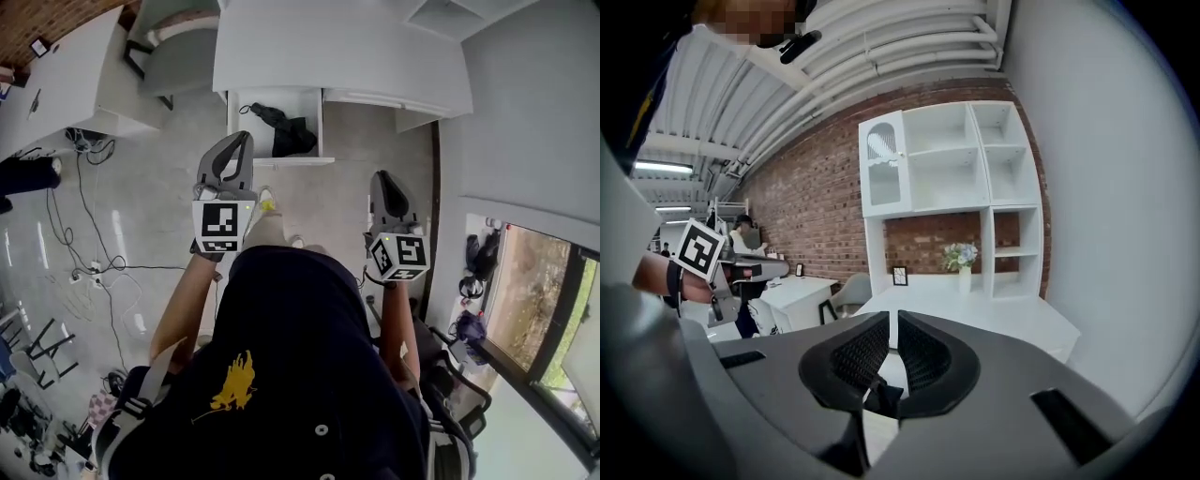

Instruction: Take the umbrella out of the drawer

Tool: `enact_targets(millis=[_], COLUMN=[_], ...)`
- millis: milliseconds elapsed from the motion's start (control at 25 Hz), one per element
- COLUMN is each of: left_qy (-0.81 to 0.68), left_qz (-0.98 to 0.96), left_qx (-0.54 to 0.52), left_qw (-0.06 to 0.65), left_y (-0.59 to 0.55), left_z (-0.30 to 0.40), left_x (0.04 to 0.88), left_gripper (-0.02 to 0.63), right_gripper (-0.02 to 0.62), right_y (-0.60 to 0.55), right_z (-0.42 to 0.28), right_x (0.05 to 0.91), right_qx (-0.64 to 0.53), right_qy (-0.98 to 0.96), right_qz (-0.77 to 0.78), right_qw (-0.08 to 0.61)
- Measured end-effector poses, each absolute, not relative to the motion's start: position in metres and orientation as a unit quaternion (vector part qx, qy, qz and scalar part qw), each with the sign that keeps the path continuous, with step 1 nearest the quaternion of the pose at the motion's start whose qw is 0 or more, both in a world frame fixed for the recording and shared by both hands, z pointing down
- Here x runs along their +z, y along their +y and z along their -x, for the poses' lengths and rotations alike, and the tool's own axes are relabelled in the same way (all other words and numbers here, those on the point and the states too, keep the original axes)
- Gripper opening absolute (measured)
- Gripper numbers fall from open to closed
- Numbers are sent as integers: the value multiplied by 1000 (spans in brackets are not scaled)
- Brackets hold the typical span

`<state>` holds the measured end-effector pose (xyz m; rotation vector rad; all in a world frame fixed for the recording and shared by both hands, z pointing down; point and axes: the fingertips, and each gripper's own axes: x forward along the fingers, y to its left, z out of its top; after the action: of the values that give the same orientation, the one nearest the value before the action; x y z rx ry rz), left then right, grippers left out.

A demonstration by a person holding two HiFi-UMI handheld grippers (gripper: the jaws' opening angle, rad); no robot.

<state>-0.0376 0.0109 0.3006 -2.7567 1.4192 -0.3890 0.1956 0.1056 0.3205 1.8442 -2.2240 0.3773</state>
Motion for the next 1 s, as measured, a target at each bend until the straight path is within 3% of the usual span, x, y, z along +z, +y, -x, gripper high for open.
enact_targets(millis=[320, 1000], left_qy=[441, 466], left_qz=[891, 875], left_qx=[-108, -129], left_qw=[-2, -9], left_y=[-59, -90], left_z=[62, 63], left_x=[314, 324], left_gripper=[21, 21], right_gripper=[49, 51], right_y=[44, -31], right_z=[-159, -141], right_x=[324, 319], right_qx=[126, 101], right_qy=[-755, -799], right_qz=[-626, -581], right_qw=[150, 121])
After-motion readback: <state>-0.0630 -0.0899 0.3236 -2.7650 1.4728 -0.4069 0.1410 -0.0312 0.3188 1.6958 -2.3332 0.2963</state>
